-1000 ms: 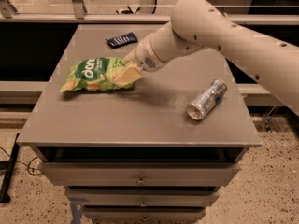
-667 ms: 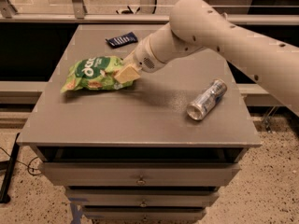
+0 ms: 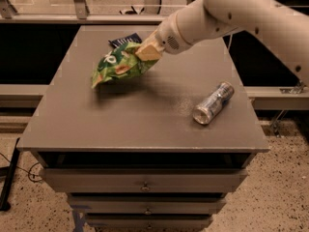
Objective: Pick green rice chip bag
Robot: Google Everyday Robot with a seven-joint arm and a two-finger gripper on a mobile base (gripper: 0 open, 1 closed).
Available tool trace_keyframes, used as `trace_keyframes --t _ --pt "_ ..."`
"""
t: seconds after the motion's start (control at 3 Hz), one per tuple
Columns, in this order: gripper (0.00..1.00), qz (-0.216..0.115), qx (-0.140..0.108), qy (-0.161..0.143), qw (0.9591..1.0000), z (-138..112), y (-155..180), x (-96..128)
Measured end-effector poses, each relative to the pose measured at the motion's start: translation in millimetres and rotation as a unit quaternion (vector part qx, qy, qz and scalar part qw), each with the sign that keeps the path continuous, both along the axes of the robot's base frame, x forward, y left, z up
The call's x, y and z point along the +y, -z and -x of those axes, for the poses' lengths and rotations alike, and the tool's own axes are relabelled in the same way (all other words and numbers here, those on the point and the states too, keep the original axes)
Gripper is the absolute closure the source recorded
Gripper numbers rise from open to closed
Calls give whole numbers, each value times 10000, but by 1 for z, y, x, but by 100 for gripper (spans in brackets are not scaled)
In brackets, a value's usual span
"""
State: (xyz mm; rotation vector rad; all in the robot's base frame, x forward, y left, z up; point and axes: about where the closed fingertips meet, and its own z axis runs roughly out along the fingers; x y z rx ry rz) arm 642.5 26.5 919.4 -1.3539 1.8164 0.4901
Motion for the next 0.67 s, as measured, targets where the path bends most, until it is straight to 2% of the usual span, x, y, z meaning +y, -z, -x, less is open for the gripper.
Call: trace_keyframes --t 0.33,0.67 --pt "100 -342 -333 139 9988 -8 -59 -29" --pt "100 -410 -426 149 9981 -10 -72 -29"
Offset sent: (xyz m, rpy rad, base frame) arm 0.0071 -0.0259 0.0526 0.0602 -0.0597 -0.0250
